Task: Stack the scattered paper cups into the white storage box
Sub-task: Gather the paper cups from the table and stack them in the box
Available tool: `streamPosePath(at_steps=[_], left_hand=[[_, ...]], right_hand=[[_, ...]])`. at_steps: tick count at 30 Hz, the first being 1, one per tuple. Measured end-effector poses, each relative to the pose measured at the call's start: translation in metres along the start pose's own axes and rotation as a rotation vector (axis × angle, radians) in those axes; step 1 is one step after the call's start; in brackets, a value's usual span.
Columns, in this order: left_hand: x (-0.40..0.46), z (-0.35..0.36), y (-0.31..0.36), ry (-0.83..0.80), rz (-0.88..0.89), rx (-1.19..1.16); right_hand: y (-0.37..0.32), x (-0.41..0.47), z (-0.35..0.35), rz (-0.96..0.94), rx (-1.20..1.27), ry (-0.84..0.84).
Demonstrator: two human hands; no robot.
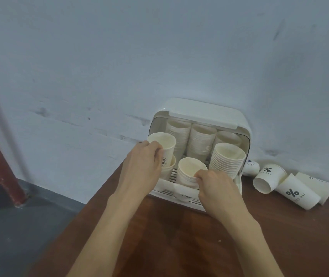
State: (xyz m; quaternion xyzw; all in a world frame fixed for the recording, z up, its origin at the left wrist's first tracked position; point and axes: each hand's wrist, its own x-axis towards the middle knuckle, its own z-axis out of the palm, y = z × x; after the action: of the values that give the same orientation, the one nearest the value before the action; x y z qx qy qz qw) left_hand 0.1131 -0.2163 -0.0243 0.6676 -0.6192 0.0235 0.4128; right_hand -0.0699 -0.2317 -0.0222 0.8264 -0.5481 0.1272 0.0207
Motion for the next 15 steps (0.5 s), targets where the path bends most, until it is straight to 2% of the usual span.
streamPosePath(at_steps=[15], left_hand=[[-0.0060,0.0066,-0.0070,-0.238,-0.040,0.188]], right_hand=[[0.0022,-0.0016,0.0006,0.046,0.125,0.032]])
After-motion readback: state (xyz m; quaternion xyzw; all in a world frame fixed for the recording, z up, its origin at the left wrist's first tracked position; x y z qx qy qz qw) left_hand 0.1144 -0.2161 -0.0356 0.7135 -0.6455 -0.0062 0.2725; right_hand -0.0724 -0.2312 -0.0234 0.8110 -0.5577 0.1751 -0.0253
